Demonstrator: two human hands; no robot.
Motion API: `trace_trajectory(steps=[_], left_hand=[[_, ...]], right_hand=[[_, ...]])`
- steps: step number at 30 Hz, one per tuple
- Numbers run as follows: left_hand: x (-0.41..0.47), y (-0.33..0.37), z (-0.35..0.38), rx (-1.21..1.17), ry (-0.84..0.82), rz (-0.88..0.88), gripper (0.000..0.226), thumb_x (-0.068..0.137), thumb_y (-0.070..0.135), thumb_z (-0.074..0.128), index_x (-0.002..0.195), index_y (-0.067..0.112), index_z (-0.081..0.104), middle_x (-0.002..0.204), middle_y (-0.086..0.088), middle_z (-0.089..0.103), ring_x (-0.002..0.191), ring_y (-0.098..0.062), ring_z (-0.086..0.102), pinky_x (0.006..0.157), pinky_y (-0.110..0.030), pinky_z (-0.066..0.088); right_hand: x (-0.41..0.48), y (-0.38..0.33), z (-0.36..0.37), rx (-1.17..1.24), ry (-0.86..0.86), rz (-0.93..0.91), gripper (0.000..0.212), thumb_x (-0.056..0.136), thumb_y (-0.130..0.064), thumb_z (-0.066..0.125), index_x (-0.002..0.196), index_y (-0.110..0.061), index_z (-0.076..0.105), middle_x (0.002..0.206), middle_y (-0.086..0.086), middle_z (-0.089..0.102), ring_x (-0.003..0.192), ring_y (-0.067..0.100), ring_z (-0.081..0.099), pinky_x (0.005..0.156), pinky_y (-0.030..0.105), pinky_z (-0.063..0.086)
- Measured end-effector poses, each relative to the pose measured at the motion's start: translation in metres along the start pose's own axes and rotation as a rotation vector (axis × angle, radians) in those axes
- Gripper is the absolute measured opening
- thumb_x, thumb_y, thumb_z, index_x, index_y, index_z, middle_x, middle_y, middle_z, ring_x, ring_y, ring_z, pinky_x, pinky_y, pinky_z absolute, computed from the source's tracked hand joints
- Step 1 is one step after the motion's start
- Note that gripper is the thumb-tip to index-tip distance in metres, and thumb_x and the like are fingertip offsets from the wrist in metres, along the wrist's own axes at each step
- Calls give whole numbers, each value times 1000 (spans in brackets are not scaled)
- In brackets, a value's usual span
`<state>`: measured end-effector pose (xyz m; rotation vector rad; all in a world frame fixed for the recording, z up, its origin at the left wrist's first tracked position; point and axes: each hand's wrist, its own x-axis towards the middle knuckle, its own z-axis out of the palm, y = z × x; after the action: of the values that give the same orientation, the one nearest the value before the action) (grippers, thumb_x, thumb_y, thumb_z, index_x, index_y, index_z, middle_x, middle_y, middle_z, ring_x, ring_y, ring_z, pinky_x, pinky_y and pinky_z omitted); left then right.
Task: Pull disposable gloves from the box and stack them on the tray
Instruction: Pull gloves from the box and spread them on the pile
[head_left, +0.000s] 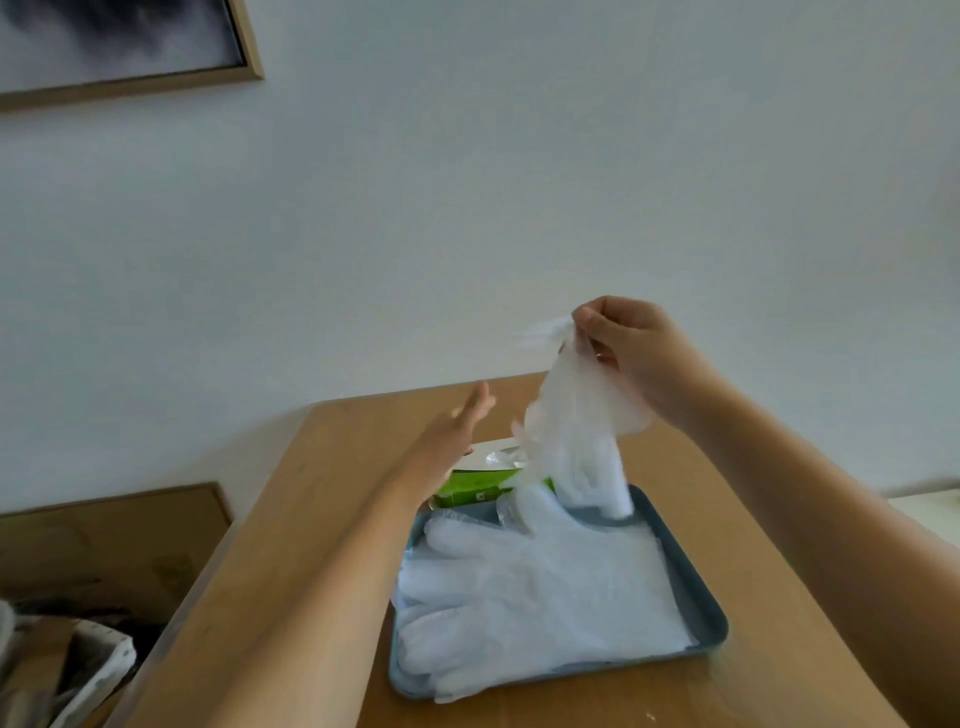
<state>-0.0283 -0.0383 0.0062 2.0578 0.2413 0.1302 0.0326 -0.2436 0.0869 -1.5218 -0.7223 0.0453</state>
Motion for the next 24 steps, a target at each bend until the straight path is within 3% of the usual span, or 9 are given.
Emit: trace_trajectory(steps=[3, 7, 9, 12, 15, 17, 19, 22, 24], left_hand=[[-18, 28, 8, -372, -187, 141, 102, 64, 88, 24, 137, 21, 46, 140, 6, 52, 134, -11, 44, 114, -27, 26], [-37, 53, 21, -357, -344, 214, 72, 67, 75, 62, 113, 20, 66, 111, 9, 66, 107, -5, 59, 93, -16, 44], [-44, 56, 26, -390, -290, 200, 59, 64, 66, 74, 94, 16, 67, 91, 1, 61, 88, -13, 55, 81, -22, 42], [-46, 56, 38, -392, -195, 99, 29, 84, 31, 72, 94, 4, 65, 90, -8, 62, 89, -22, 56, 86, -32, 47], [-44, 53, 43, -452, -72, 80, 30, 86, 16, 68, 100, -10, 65, 91, -15, 64, 88, -25, 59, 85, -35, 50], [-40, 51, 43, -526, -20, 73, 25, 90, 14, 64, 101, -8, 67, 95, -18, 69, 87, -24, 64, 82, -33, 53], [-33, 46, 41, -590, 19, 58, 18, 93, 11, 59, 97, -4, 68, 91, -13, 72, 81, -20, 68, 78, -30, 55], [-23, 39, 35, -624, 85, 9, 18, 95, 11, 56, 88, 2, 69, 84, -13, 70, 78, -22, 65, 78, -33, 52], [-15, 31, 29, -589, 127, -30, 22, 97, 14, 54, 86, 2, 69, 78, -12, 69, 71, -20, 65, 70, -30, 51]], right_hand=[[-12, -6, -2, -117, -59, 32, 34, 98, -24, 52, 65, -17, 56, 57, 0, 55, 54, 12, 48, 55, 21, 39], [-22, -7, 1, -214, -56, 36, 33, 98, -21, 52, 66, -15, 54, 43, -14, 47, 38, 1, 38, 42, 12, 33], [-26, -4, 1, -249, -33, 42, 30, 96, -21, 55, 67, -14, 56, 44, -12, 50, 36, 0, 39, 39, 11, 32], [-31, 1, 3, -304, 13, 49, 26, 94, -26, 60, 71, -14, 61, 51, -10, 56, 43, 2, 47, 43, 12, 37], [-30, 10, 0, -340, 42, 95, 30, 86, -43, 65, 90, -14, 63, 76, -5, 66, 65, 10, 58, 57, 21, 45], [-30, 13, -9, -361, -64, 181, 46, 76, -52, 71, 106, -20, 59, 91, -8, 66, 80, 7, 61, 67, 21, 49], [-33, 20, -19, -334, -250, 240, 52, 70, -47, 80, 112, -23, 60, 99, -6, 69, 90, 10, 66, 77, 25, 54], [-35, 40, -31, -283, -264, 258, 28, 72, -18, 82, 96, -10, 70, 87, 4, 73, 78, 15, 69, 71, 27, 57], [-33, 53, -38, -267, -146, 260, 24, 75, -20, 81, 84, -2, 68, 76, 11, 69, 68, 16, 64, 64, 29, 53]])
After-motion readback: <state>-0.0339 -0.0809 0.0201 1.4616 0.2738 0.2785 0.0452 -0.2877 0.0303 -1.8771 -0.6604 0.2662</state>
